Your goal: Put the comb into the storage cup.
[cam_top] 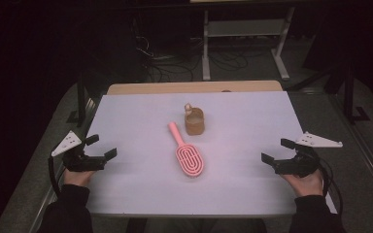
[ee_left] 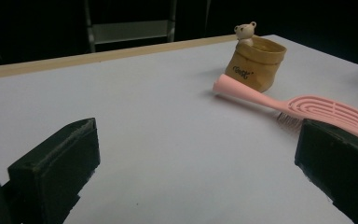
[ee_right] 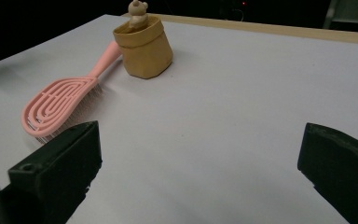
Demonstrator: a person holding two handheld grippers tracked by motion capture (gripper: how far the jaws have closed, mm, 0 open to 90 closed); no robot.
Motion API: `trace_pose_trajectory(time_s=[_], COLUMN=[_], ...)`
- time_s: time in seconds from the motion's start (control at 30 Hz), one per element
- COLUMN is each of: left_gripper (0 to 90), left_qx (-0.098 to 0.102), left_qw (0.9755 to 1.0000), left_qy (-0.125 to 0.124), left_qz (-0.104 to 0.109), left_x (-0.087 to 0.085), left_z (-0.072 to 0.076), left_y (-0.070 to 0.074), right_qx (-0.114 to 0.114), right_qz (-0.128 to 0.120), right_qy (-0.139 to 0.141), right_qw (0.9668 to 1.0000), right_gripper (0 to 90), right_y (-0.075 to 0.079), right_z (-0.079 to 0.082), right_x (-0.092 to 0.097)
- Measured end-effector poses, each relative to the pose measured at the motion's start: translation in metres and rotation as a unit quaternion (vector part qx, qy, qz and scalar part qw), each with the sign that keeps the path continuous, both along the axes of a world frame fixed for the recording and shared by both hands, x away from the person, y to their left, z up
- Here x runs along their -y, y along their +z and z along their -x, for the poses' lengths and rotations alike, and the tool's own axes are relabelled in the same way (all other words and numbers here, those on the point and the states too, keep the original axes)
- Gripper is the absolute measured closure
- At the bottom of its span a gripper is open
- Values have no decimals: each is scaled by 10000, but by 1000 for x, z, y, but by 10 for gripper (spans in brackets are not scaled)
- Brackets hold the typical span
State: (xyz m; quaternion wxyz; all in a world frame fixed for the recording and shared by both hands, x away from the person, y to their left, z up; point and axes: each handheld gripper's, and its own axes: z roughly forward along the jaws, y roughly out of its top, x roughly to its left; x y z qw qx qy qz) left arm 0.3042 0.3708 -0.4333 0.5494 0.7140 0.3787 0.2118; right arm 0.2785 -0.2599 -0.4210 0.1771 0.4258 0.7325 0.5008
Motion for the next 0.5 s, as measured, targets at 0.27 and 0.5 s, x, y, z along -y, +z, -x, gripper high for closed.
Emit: trace_pose_trajectory(time_s=[0.27, 0.5], left_gripper=[0, 0], left_qx=[134, 28], left_qw=[9985, 9962], left_qy=[-410, -586], left_qz=[-337, -645], left_x=[26, 33], left_z=[0, -8], left_y=[21, 27], right_qx=[-51, -66], right_qz=[17, 52], right_qy=[-16, 15], right_qw=[10000, 10000], right_gripper=[0, 0], right_y=[-2, -2], right_z=[1, 3], right_x=[0, -2])
